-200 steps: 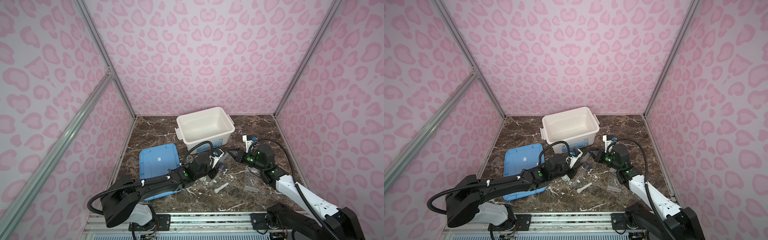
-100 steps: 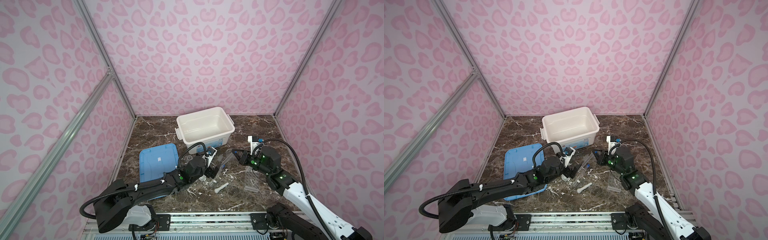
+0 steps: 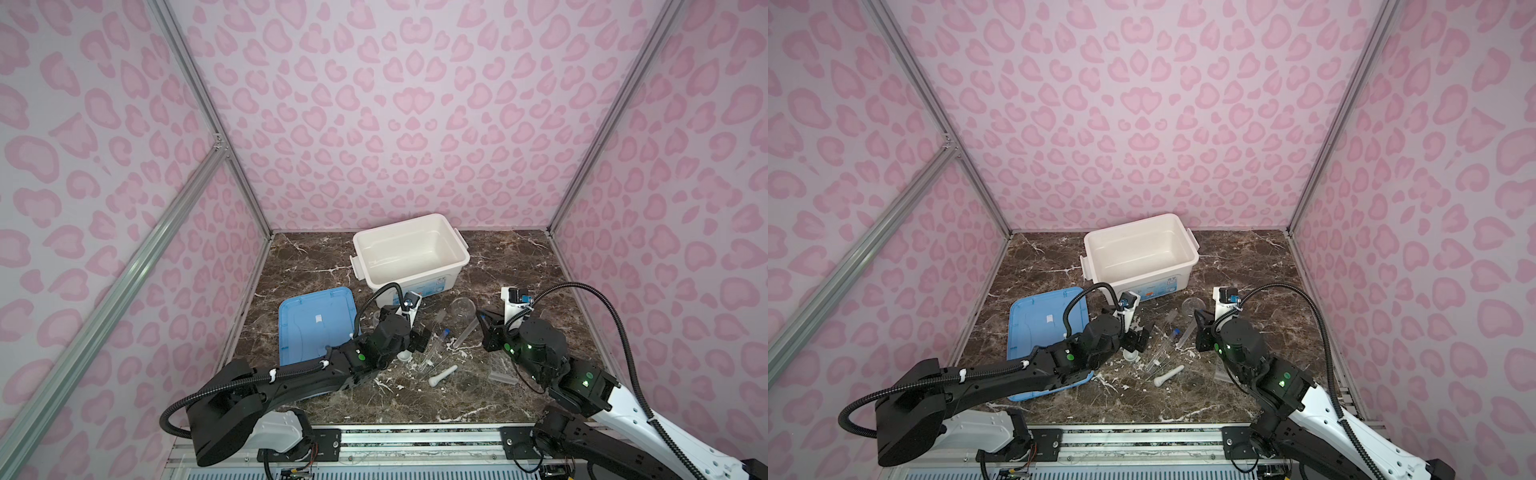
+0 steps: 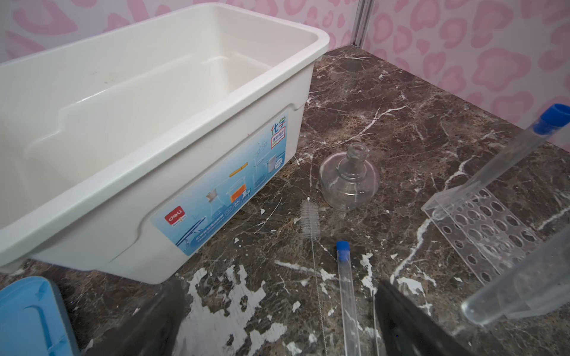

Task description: Organize the chemistry lab equipment

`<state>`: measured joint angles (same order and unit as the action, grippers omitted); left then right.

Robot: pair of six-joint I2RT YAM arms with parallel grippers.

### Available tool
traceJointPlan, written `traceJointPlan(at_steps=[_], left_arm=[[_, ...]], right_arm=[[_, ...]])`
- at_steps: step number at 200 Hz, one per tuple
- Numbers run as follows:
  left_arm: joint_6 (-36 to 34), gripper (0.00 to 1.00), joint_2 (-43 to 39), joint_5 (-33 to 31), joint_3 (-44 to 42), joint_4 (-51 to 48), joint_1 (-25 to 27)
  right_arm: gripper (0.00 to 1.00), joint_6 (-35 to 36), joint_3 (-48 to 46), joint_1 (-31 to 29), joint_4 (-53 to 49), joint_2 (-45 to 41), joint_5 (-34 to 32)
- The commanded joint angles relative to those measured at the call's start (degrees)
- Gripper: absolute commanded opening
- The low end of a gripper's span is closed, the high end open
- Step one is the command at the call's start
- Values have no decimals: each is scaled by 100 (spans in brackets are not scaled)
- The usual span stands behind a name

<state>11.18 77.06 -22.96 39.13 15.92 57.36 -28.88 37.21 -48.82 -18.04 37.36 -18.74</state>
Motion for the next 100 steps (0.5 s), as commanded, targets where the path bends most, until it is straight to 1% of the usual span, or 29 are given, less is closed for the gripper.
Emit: traceJointPlan(at_steps=[1, 32, 58, 82, 100], left_arm=[[178, 98, 72, -216, 101, -68, -15], [220, 98, 175, -203, 164, -133, -16], [238, 98, 246, -165, 197, -155, -19], [257, 98, 260, -156, 184, -184, -19], [266, 98, 267, -182, 173, -203, -20]], right_arm=[[13, 78, -55, -280, -454, -71, -1188], [13, 33, -126, -796, -751, -50, -2057], [13, 21, -214, -1153, -734, 16, -2743], [12, -48, -359, -1250, -666, -44, -3095], [12, -126, -480, -1253, -697, -177, -3233]])
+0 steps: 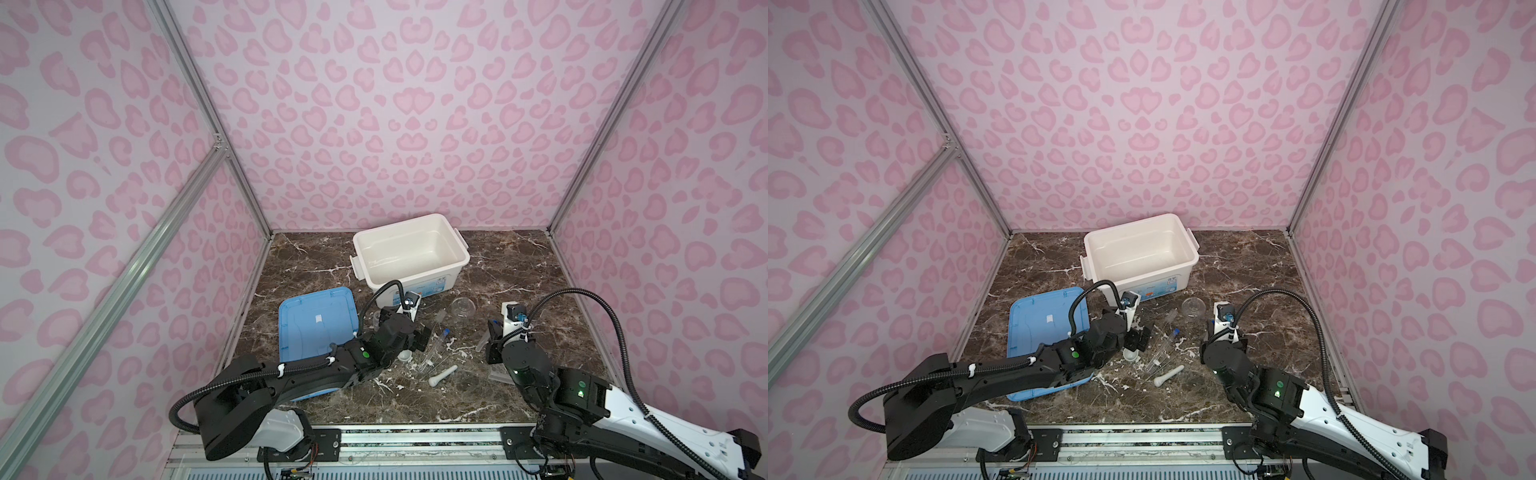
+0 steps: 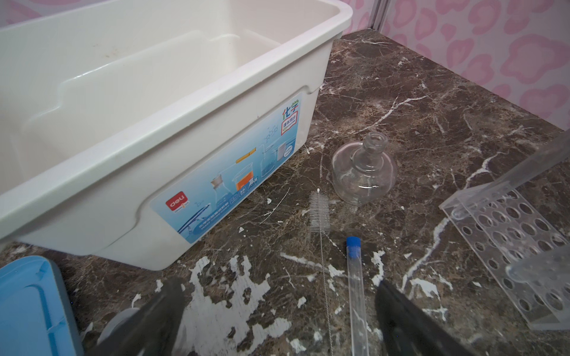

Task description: Organize the chemistry lab equipment

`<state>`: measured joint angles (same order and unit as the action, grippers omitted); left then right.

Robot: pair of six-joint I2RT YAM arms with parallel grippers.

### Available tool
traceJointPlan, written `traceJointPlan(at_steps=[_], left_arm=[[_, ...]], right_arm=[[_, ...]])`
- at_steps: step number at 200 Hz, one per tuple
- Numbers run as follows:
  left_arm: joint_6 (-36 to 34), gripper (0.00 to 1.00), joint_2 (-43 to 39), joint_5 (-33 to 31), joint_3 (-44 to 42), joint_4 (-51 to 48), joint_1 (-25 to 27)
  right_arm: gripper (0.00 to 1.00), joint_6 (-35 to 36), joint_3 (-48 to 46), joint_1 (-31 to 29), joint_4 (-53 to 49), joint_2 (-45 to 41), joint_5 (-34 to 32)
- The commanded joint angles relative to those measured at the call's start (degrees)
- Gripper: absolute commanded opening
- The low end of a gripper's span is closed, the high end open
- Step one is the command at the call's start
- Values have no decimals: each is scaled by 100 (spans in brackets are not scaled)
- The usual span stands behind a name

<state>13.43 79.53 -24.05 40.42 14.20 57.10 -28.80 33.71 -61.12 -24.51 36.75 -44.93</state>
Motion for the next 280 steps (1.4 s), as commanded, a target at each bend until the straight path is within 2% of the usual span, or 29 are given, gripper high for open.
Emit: traceJointPlan(at_steps=[1, 41, 114, 280], left_arm=[[43, 98, 24, -73, 44, -31, 4], [67, 98, 115, -39, 87, -66, 4], [81, 98, 205, 58, 141, -75, 3], [121, 98, 372, 278, 233, -66, 12]], right_arm=[[12, -135, -130, -22, -50, -116, -615], [12, -325, -344, -23, -187, -330, -898], [12, -610, -479, -22, -515, -468, -968], [12, -689, -957, -22, -23, -664, -1302]])
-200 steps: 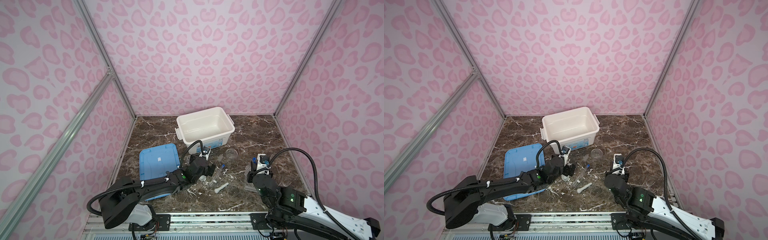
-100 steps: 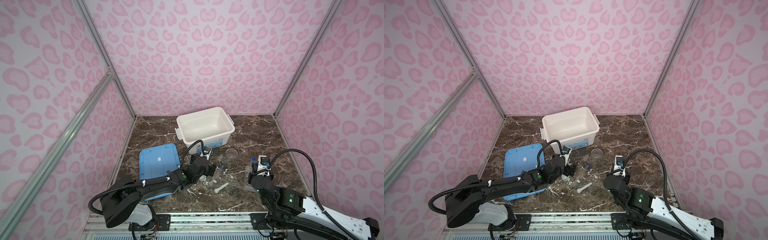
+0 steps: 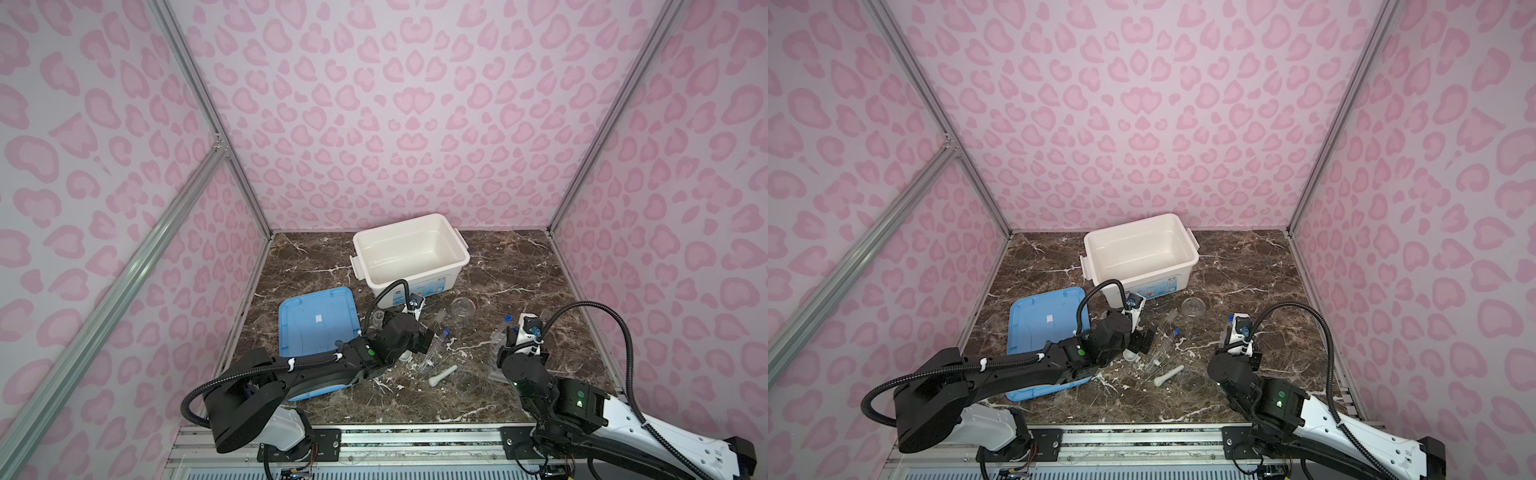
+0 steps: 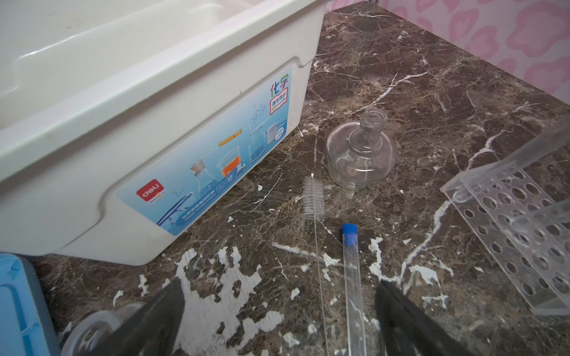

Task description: Organize the chemistry lab equipment

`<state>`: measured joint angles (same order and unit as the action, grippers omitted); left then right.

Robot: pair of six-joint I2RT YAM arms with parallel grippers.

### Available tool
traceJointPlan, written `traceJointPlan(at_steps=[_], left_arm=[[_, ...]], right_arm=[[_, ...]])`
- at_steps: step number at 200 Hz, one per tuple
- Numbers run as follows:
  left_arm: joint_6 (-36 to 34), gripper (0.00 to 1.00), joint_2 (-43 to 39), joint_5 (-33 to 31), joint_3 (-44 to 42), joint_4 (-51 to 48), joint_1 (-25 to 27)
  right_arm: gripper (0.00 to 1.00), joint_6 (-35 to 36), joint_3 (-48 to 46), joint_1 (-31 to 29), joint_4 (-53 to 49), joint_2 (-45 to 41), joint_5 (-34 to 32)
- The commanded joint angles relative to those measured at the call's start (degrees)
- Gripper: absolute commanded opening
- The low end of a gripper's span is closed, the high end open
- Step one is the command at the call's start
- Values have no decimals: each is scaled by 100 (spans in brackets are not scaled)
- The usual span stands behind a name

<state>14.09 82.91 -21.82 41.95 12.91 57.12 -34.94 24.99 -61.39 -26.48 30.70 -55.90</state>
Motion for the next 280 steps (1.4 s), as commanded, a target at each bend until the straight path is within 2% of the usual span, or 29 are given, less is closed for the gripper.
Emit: traceJointPlan(at_steps=[1, 84, 280], left_arm=[[57, 98, 33, 55, 78, 63, 9], [45, 98, 89, 131, 129, 54, 9], [50, 98, 208, 274, 210, 55, 9]], right_arm=[[12, -74, -92, 4, 176, -61, -203], [11, 17, -195, 4, 372, 15, -307], [11, 37, -451, 52, 480, -11, -82]])
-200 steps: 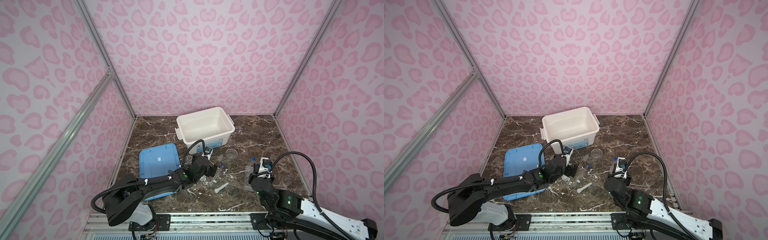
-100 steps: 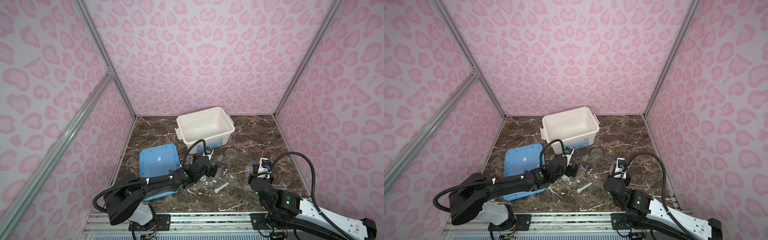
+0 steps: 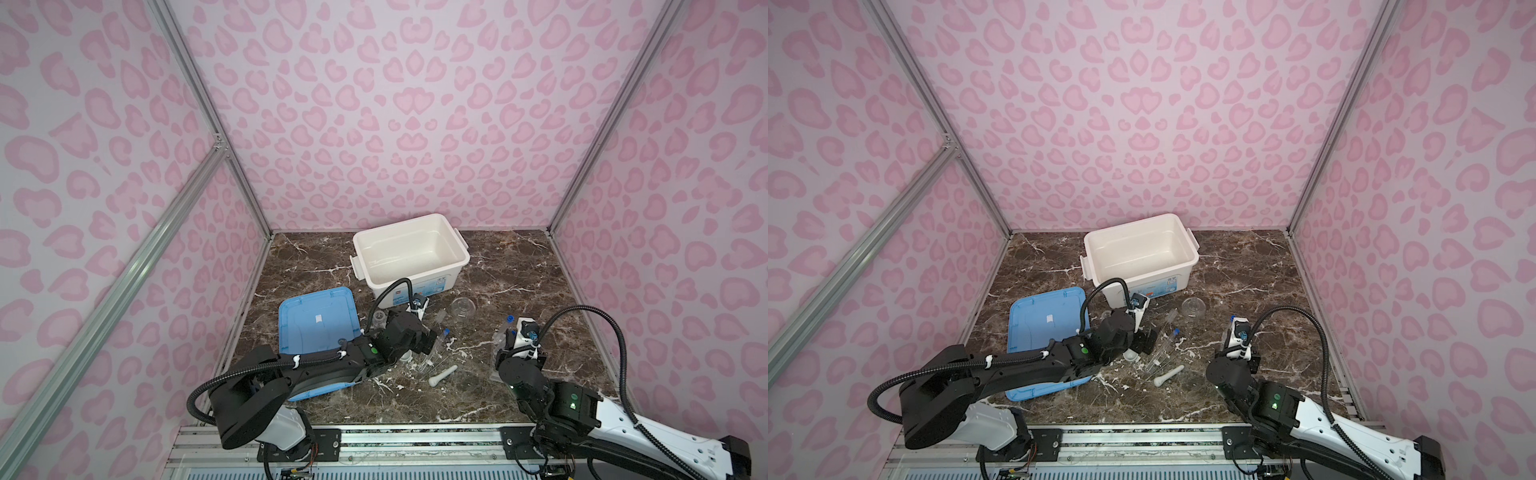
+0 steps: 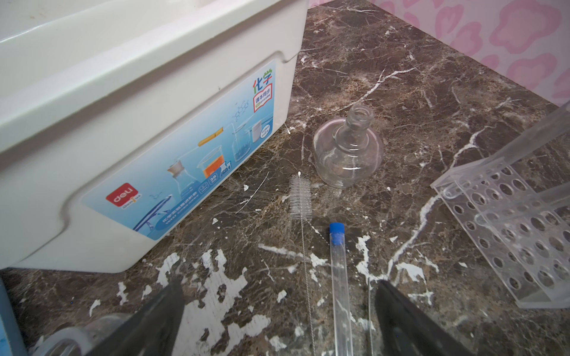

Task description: Organize the chemistry lab equipment

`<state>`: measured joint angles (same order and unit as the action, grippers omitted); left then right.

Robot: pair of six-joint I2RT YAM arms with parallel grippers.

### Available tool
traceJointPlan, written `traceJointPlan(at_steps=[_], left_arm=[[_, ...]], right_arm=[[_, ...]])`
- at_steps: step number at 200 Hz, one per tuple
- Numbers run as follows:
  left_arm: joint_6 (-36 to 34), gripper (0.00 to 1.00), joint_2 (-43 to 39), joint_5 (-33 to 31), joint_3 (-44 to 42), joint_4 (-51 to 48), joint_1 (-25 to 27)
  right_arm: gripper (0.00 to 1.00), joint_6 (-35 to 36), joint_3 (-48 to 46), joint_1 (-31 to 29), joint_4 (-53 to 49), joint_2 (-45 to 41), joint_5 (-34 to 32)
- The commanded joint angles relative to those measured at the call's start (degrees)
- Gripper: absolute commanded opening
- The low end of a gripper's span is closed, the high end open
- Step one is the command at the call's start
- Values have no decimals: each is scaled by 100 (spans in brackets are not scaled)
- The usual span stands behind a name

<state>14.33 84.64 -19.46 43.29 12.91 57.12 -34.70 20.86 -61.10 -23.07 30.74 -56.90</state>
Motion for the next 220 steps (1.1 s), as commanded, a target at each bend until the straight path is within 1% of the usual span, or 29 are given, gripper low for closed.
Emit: traceJointPlan(at_steps=[1, 100, 149, 185, 206, 220], left_arm=[[26, 98, 35, 34, 71, 54, 9], [-13, 98, 98, 166, 88, 20, 7], [-27, 98, 109, 141, 93, -11, 18], [-60, 98, 102, 168, 92, -38, 18], [-114, 100, 124, 257, 109, -98, 35], [-159, 98, 141, 319, 134, -164, 51]], right_arm=[[11, 10, -42, 26, 142, -16, 24], [12, -20, -131, 391, 162, 11, 552], [14, -23, -138, 470, 154, 44, 644], [17, -63, -162, 519, 145, 46, 689], [20, -63, -147, 528, 145, 28, 698], [24, -47, -147, 546, 161, 20, 715]])
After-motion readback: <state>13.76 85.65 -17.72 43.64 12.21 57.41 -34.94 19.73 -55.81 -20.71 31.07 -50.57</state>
